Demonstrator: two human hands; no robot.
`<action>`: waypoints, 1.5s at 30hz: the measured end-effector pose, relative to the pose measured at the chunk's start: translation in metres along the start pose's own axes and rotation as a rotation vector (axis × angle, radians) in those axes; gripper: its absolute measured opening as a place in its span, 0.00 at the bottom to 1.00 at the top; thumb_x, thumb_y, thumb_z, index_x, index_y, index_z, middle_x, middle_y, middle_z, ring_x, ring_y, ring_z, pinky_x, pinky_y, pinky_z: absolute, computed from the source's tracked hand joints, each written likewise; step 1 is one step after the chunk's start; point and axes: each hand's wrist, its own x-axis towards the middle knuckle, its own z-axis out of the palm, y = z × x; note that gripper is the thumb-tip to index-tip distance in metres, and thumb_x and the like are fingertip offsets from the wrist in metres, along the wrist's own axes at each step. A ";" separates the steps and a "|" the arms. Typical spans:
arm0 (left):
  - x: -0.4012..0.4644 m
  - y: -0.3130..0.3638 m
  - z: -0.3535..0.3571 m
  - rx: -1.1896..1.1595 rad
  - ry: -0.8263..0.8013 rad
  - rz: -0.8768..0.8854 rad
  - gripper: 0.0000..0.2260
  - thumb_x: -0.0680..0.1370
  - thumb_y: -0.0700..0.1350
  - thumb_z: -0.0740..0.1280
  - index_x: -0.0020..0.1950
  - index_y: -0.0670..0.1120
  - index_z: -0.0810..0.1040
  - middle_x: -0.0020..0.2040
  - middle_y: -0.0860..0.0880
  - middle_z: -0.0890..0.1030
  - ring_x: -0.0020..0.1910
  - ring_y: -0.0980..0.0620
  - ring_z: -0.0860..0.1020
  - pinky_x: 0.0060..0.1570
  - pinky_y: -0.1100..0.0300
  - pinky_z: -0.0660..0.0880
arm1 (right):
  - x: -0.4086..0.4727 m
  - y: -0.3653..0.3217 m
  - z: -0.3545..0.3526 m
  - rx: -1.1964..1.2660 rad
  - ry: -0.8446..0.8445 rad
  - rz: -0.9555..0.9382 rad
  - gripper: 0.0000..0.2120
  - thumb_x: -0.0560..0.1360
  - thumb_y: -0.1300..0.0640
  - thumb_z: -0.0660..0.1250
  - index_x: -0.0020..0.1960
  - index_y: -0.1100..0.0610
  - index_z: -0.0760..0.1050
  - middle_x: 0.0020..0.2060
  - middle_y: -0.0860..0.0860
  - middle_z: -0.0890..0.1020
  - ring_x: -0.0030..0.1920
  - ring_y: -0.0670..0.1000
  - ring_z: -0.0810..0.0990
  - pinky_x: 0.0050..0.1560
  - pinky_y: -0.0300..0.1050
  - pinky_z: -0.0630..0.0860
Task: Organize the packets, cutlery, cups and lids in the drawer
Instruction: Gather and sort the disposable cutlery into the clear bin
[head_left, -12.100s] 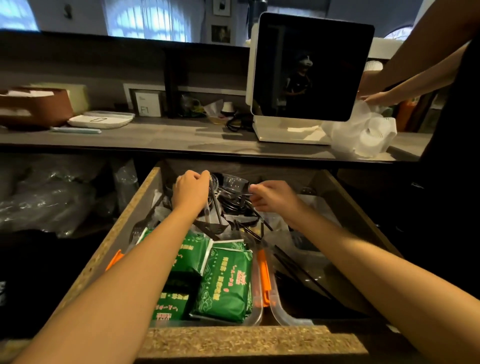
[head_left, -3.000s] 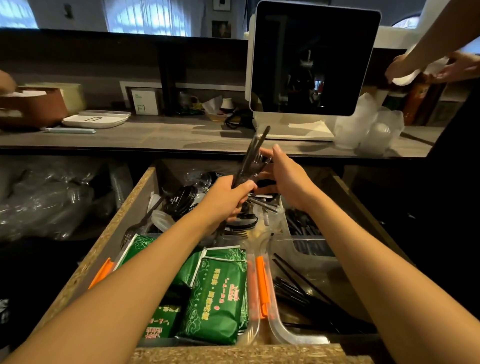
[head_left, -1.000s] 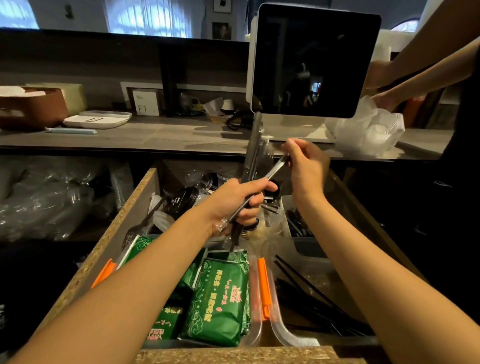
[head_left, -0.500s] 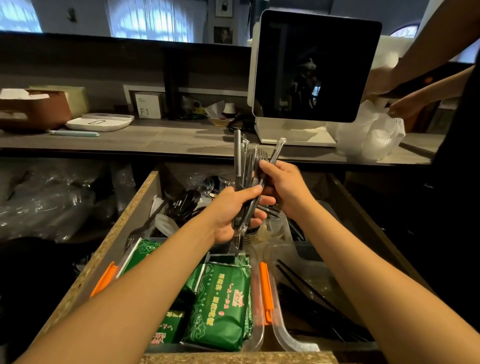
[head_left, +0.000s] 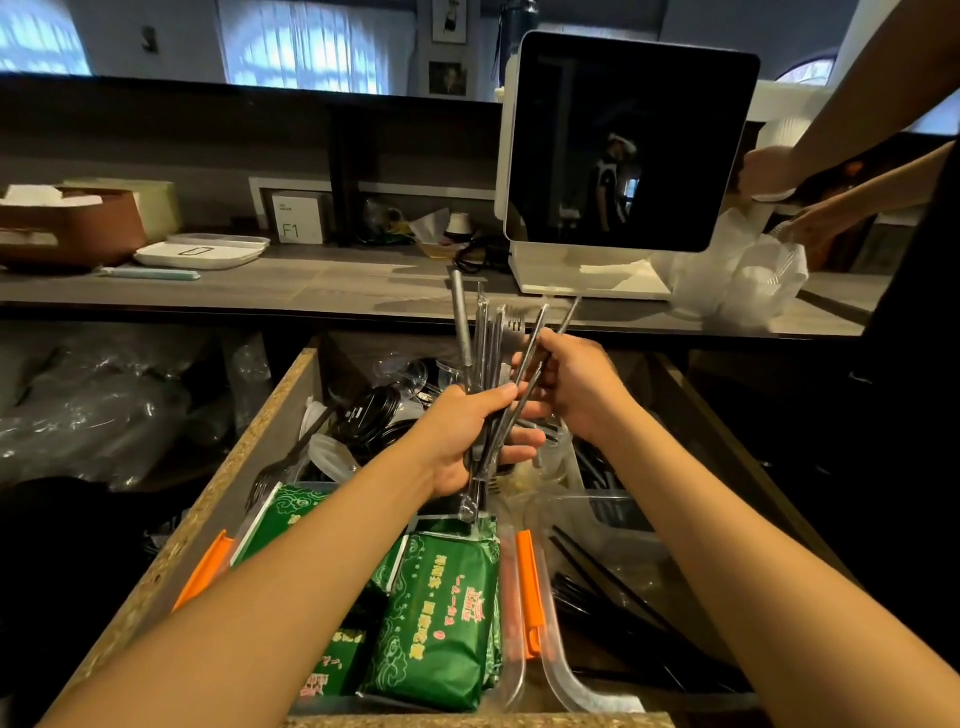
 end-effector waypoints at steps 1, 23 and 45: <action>0.001 -0.001 -0.001 0.005 0.008 0.003 0.08 0.84 0.42 0.62 0.54 0.42 0.80 0.42 0.44 0.87 0.34 0.49 0.84 0.32 0.58 0.82 | 0.001 0.001 -0.001 0.007 0.029 0.019 0.15 0.83 0.53 0.56 0.52 0.62 0.77 0.35 0.53 0.81 0.30 0.50 0.79 0.29 0.43 0.76; 0.014 -0.004 -0.011 0.149 0.036 0.039 0.12 0.84 0.48 0.61 0.57 0.42 0.80 0.28 0.52 0.69 0.22 0.57 0.63 0.20 0.66 0.59 | 0.003 -0.022 -0.019 0.145 0.175 -0.174 0.09 0.82 0.53 0.60 0.57 0.54 0.75 0.28 0.48 0.69 0.26 0.45 0.70 0.27 0.39 0.71; 0.004 0.001 -0.008 0.087 -0.290 -0.114 0.11 0.85 0.46 0.58 0.56 0.40 0.77 0.30 0.51 0.65 0.20 0.60 0.59 0.18 0.68 0.57 | -0.004 -0.010 -0.007 0.030 -0.004 -0.108 0.07 0.76 0.59 0.69 0.47 0.64 0.80 0.41 0.56 0.85 0.23 0.45 0.75 0.18 0.34 0.60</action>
